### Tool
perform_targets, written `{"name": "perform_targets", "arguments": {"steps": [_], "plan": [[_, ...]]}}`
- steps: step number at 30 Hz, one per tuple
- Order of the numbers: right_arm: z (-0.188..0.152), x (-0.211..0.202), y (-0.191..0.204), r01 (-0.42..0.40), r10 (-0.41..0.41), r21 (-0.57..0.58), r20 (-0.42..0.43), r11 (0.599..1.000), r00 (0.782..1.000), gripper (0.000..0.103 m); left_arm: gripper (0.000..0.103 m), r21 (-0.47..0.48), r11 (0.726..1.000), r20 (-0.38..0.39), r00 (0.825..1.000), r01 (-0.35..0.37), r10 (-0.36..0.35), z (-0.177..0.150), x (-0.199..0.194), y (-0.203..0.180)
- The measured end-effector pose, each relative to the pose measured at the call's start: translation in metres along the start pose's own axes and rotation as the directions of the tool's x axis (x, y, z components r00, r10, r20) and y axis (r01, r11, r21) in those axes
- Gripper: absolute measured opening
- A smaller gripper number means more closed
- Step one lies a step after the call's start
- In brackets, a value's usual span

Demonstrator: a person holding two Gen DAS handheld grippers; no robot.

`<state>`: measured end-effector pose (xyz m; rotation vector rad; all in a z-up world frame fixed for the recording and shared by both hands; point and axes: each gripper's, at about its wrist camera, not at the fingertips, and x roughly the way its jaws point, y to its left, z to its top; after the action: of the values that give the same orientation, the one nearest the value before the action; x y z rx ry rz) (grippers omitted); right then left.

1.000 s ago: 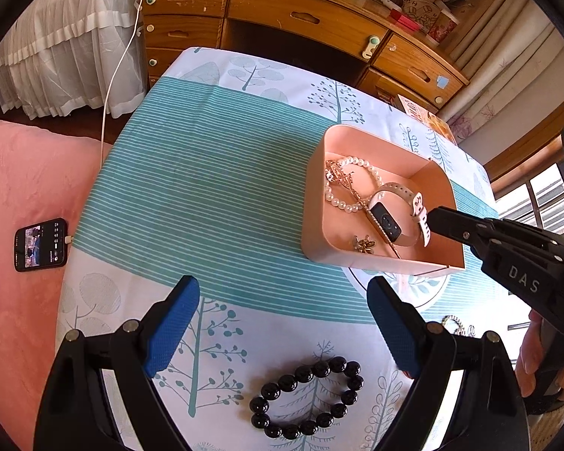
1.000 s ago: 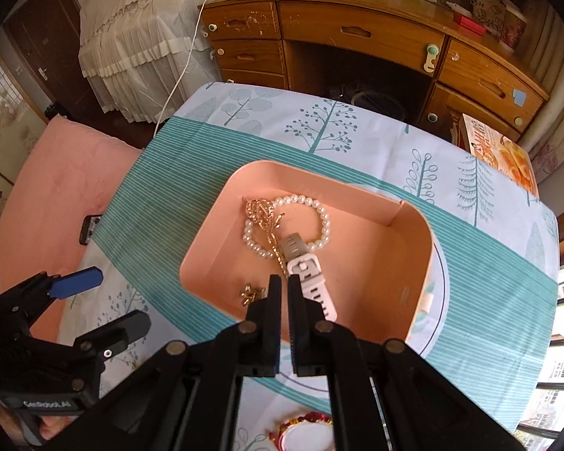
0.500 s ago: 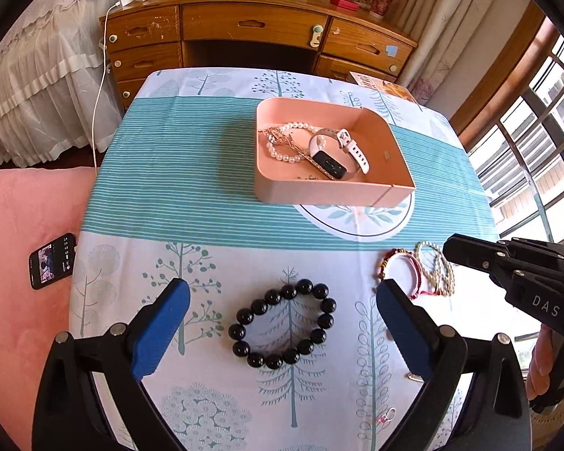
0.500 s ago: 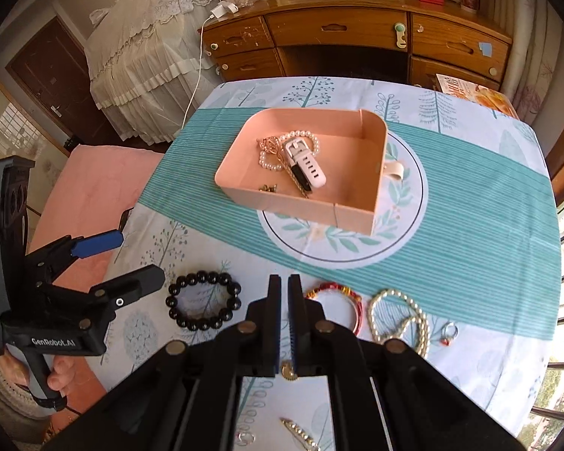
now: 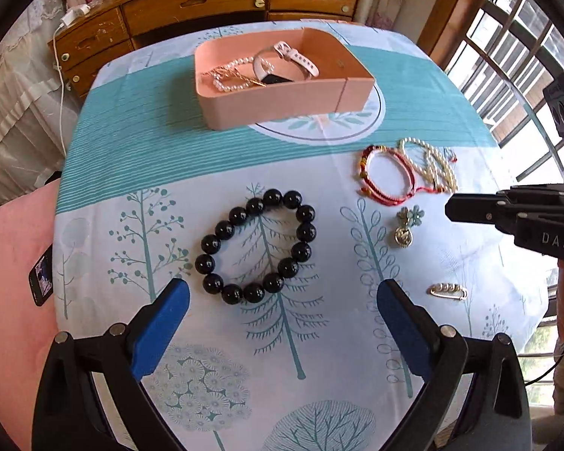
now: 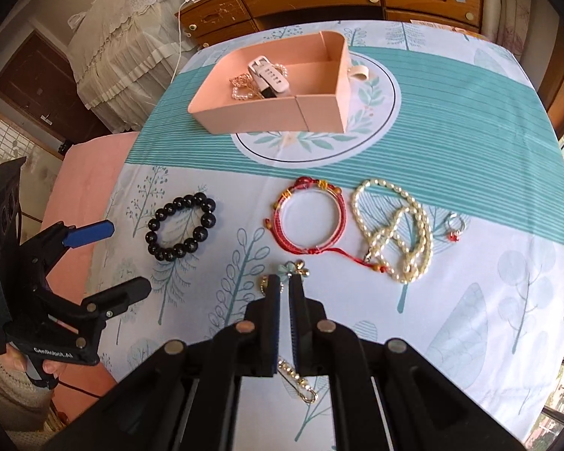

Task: Organize jewelry
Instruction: 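Move the left tool to the black bead bracelet and grasp it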

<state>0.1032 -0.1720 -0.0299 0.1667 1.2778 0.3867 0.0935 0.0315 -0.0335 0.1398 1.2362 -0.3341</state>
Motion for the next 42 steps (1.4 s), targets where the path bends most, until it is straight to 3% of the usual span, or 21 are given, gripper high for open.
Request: {"name": "perform_targets", "arguments": {"steps": [3,4,15,25,28,31,35,36,37,38,42], "plan": [[-0.005,0.009,-0.011,-0.011,0.012,0.055,-0.005,0.998,1.0,0.028,0.099,0.031,1.0,-0.042,0.999,0.004,-0.003,-0.004,0.018,-0.003],[-0.006,0.011,-0.013,-0.018,0.019,0.068,-0.006,0.998,1.0,0.029,0.099,0.038,0.999,-0.053,0.999,0.005,-0.003,-0.005,0.023,-0.004],[0.003,0.035,-0.015,-0.078,0.082,0.184,-0.013,0.98,0.997,0.03,0.099,0.042,0.999,-0.056,0.998,-0.004,0.007,0.004,0.039,0.003],[0.005,0.042,0.022,0.121,-0.121,0.014,0.002,0.993,0.993,0.03,0.099,0.039,0.999,-0.072,0.997,-0.029,0.032,0.018,0.047,0.007],[0.004,0.043,0.024,0.12,-0.12,-0.006,0.003,0.993,0.993,0.021,0.099,0.049,0.997,-0.082,0.995,-0.061,0.065,0.022,0.051,0.004],[0.003,0.042,0.023,0.101,-0.101,-0.007,0.005,0.995,0.995,0.021,0.096,0.062,0.994,-0.087,0.992,-0.091,0.096,0.025,0.053,-0.002],[0.001,0.038,0.018,0.076,-0.076,0.004,0.006,0.997,0.997,0.019,0.075,0.122,0.979,-0.07,0.983,-0.162,0.172,0.03,0.054,-0.011],[0.0,0.037,0.016,0.072,-0.072,0.008,0.007,0.997,0.997,0.019,0.055,0.138,0.977,-0.065,0.982,-0.165,0.175,0.032,0.053,-0.013],[-0.001,0.033,0.012,0.067,-0.067,0.014,0.009,0.998,0.998,0.019,0.042,0.144,0.982,-0.088,0.987,-0.12,0.134,0.034,0.054,-0.014],[-0.001,0.031,0.01,0.059,-0.059,0.021,0.011,0.998,0.998,0.019,0.019,0.131,0.99,-0.116,0.991,-0.056,0.071,0.036,0.055,-0.013],[0.001,0.021,0.002,0.038,-0.039,0.041,0.03,0.998,0.999,0.019,0.013,0.093,0.995,-0.151,0.988,-0.018,0.032,0.044,0.056,-0.013]]}}
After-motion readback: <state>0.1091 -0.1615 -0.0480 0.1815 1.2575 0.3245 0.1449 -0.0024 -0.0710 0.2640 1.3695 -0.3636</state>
